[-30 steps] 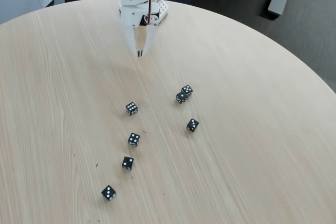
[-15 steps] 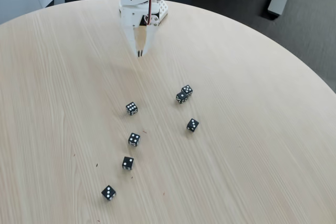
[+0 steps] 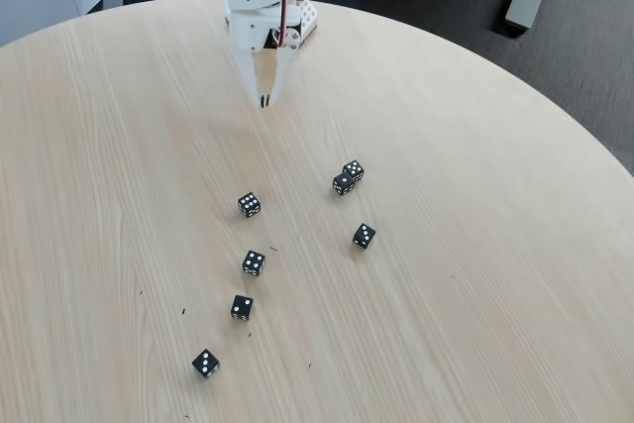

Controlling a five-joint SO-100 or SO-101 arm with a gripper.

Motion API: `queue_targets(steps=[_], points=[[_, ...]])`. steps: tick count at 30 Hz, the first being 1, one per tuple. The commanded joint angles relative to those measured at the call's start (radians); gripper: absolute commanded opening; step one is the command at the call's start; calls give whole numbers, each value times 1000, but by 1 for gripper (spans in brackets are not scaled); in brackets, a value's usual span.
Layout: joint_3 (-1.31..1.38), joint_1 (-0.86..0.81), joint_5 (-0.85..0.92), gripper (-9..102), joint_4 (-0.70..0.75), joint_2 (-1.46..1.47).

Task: Pick up the dice with number 6

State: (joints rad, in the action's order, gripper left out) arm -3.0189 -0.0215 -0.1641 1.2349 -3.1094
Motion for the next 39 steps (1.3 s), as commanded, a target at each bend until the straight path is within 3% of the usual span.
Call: queue_targets(steps=[1, 39], points=[[5, -5, -8, 1, 2, -8], [12, -5, 43, 0, -28, 12]])
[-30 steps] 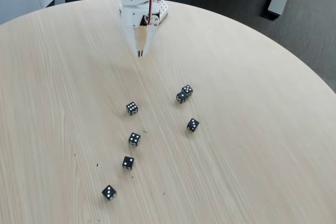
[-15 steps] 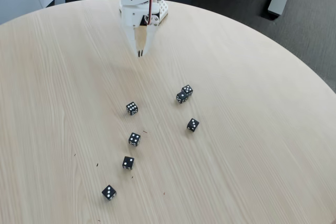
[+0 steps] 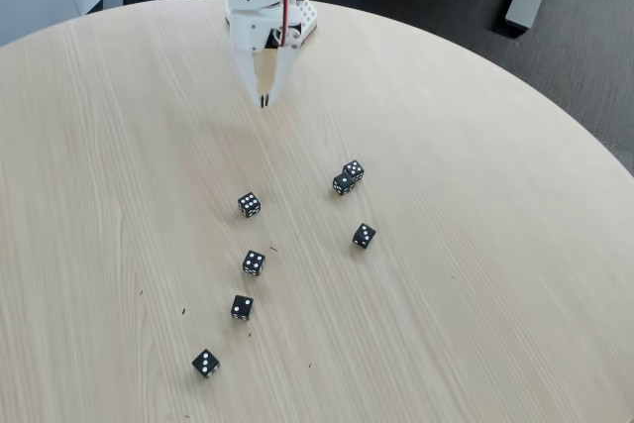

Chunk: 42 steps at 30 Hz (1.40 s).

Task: Pick up the dice with number 6

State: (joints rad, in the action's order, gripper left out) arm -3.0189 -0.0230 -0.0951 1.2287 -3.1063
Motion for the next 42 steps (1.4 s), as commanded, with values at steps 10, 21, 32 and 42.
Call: queue_targets(steps=[10, 21, 32, 42], points=[[308, -8, -230, 3, -279, 360], [908, -9, -554, 6, -259, 1106], [1074, -11, -614, 15, -67, 1347], [1080, -215, -565, 20, -80, 1358]])
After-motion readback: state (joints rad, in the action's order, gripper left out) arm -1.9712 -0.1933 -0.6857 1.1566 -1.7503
